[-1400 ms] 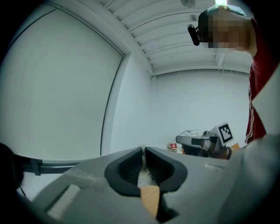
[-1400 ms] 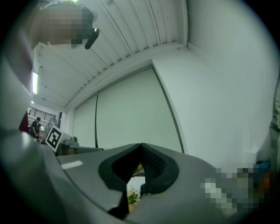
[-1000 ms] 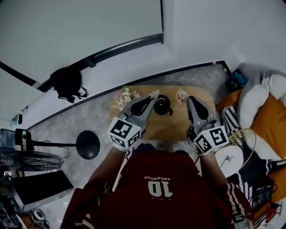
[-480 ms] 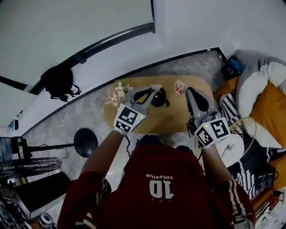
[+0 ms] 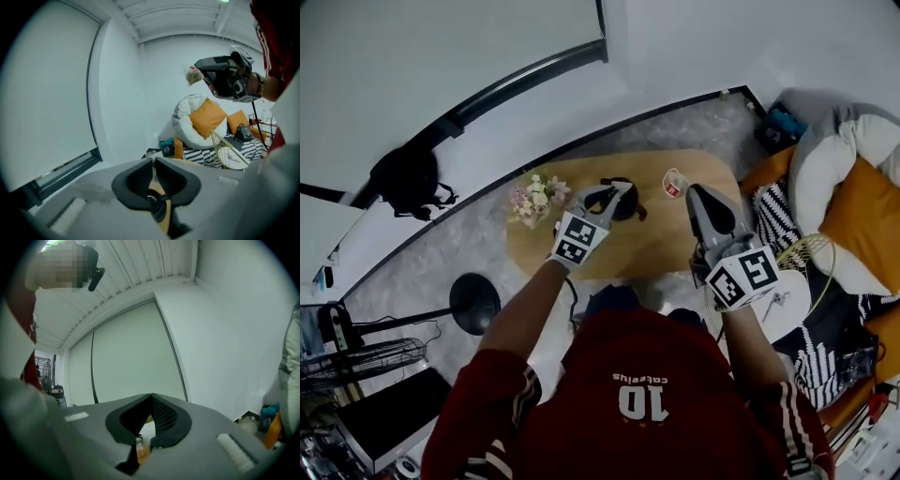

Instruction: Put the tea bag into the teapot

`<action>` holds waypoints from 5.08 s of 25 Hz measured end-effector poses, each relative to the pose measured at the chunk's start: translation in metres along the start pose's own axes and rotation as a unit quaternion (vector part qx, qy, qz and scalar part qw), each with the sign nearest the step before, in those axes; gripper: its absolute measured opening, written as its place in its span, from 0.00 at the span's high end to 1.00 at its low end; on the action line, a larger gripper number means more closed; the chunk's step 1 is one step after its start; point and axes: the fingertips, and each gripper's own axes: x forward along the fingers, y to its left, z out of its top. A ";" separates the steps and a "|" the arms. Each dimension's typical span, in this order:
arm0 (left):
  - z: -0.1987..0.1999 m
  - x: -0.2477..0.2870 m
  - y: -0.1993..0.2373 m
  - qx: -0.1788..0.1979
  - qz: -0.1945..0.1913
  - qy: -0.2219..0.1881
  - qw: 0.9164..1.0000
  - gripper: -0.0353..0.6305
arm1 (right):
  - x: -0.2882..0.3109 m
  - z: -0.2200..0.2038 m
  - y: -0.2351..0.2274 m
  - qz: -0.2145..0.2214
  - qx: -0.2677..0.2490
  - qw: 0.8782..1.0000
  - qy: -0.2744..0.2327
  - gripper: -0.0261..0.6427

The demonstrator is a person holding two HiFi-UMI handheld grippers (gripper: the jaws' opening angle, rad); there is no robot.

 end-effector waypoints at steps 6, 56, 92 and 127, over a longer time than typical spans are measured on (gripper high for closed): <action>-0.040 0.029 0.016 -0.042 0.005 0.031 0.999 0.90 | -0.004 -0.008 -0.015 -0.025 0.010 1.000 0.006 0.96; 0.084 -0.060 0.023 -0.109 0.058 -0.116 0.985 0.76 | -0.013 0.019 0.025 0.008 -0.008 1.000 -0.010 0.96; 0.158 -0.190 0.015 -0.109 0.112 -0.201 0.967 0.94 | 0.015 0.027 0.065 0.071 0.016 0.997 -0.023 0.96; 0.135 -0.207 0.029 -0.140 0.160 -0.195 0.958 0.95 | 0.056 -0.072 0.033 0.081 -0.006 0.992 0.097 0.96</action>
